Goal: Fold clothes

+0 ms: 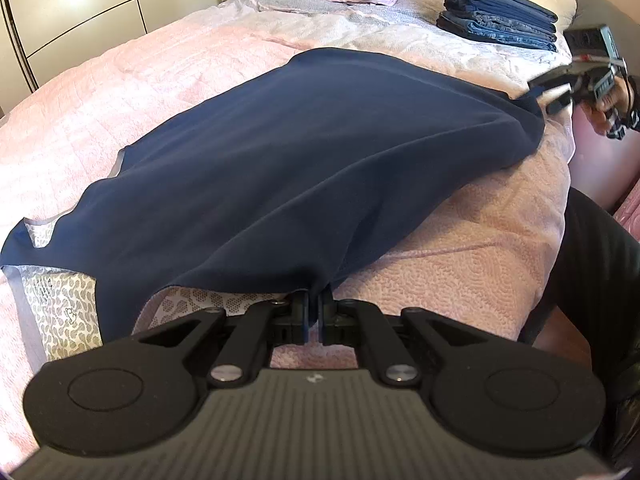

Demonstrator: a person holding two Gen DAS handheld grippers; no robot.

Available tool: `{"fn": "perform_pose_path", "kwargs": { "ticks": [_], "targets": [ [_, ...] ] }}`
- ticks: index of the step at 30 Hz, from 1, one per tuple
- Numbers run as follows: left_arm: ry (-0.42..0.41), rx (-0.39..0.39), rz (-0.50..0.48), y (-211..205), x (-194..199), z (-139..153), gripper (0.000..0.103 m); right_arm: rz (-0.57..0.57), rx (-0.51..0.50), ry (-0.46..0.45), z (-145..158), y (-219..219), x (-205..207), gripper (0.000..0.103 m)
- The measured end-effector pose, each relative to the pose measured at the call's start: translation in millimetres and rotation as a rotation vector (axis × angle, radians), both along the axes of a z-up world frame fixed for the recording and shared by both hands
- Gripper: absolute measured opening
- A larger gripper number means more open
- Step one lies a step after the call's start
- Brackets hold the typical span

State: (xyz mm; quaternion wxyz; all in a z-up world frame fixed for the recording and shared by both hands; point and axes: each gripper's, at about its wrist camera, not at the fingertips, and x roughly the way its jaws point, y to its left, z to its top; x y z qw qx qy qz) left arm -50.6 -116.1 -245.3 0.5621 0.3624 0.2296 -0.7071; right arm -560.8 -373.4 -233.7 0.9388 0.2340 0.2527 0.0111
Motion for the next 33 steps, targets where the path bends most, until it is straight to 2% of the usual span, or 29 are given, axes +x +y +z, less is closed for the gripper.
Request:
{"fn": "perform_pose_path", "kwargs": {
  "ticks": [3,6,10,13,17,19,23,27,30,33],
  "targets": [
    [-0.002,-0.002,0.001,1,-1,-1,0.002,-0.014,-0.050,-0.024,14,-2,3,0.066],
    [0.002,-0.003,0.002,1,0,-2,0.002,-0.019,-0.104,-0.003,23,2,1,0.066],
    [0.007,-0.004,0.002,2,1,-5,0.002,-0.038,-0.083,0.039,18,6,-8,0.066],
    [0.009,-0.003,0.002,2,1,-7,0.002,-0.099,-0.056,0.070,8,8,-19,0.066],
    [0.008,-0.004,0.003,2,0,-7,0.002,-0.151,0.018,0.061,0,6,-34,0.066],
    [0.007,-0.004,0.005,3,0,-7,0.002,-0.140,0.016,0.076,-1,10,-33,0.066],
    [0.006,-0.006,0.007,3,-1,-7,0.002,-0.112,0.023,0.045,3,17,-33,0.066],
    [0.004,-0.006,0.006,3,-1,-6,0.002,-0.108,0.086,0.032,4,17,-30,0.066],
    [-0.001,-0.004,0.003,3,-2,-7,0.002,-0.080,0.134,0.077,0,16,-26,0.066],
    [0.001,-0.001,0.003,2,-2,-8,0.002,-0.074,0.132,0.128,-2,11,-19,0.066]
  ]
}}
